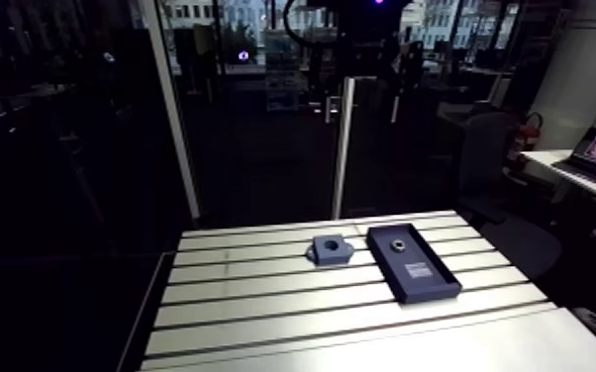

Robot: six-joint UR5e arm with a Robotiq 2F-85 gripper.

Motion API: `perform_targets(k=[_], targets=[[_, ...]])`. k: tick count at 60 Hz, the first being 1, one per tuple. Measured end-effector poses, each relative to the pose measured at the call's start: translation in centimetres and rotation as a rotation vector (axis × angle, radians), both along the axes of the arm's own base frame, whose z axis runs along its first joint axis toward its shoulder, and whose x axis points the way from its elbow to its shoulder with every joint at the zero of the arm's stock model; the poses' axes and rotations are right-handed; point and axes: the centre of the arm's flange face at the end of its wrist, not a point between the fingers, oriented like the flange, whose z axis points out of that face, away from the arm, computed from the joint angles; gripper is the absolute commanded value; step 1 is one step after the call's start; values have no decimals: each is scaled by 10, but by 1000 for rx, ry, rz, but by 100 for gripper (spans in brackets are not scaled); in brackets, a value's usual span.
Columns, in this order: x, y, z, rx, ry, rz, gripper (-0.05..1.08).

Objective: Pick up the bearing and press it into the housing until flush.

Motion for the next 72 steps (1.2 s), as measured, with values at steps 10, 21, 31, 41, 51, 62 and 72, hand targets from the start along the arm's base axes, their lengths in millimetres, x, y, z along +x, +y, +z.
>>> perform_targets(k=[10,21,31,41,51,62,72], targets=[[-4,3,-5,6,-9,22,1],[-15,17,-18,18,-21,65,1],[-29,41,-33,28,-18,95,1],[-43,58,-51,33,-27,127,1],[-57,68,-70,39,-20,162,1],[-67,78,-94,43,-10,192,1],[-68,90,-114,47,-1,207,1]])
